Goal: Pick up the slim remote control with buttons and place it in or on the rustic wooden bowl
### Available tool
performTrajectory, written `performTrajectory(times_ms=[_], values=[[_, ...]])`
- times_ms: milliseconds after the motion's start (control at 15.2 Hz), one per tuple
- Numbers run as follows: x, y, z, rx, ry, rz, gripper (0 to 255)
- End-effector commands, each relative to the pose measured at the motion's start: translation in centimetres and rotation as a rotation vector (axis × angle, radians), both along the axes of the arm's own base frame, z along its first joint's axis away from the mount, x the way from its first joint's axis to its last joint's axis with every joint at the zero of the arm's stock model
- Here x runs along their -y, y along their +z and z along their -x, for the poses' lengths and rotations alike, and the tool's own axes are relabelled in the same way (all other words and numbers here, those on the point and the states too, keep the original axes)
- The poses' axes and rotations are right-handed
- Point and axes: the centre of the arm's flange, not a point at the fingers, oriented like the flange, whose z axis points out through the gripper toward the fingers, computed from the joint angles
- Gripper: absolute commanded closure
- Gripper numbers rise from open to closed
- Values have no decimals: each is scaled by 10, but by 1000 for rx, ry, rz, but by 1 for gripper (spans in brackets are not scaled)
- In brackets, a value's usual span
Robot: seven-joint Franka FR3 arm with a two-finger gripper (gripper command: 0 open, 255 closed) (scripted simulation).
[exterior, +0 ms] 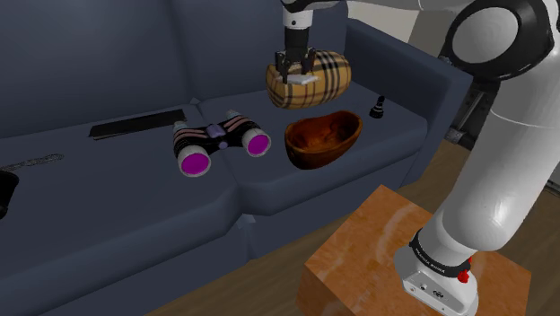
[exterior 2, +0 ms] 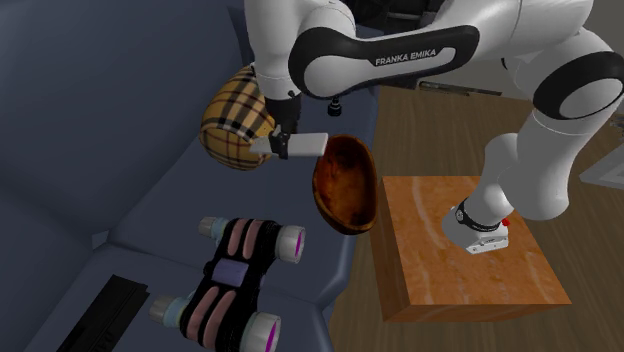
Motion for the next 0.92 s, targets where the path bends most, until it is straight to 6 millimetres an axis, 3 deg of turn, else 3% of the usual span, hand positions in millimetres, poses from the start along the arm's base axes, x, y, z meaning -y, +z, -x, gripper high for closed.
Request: performTrajectory(times_ms=[0, 528, 858], values=[[7, -1, 26, 0, 0, 0, 255], [33, 1, 127, 0, 0, 0, 255], [33, -26, 127, 0, 0, 0, 255]])
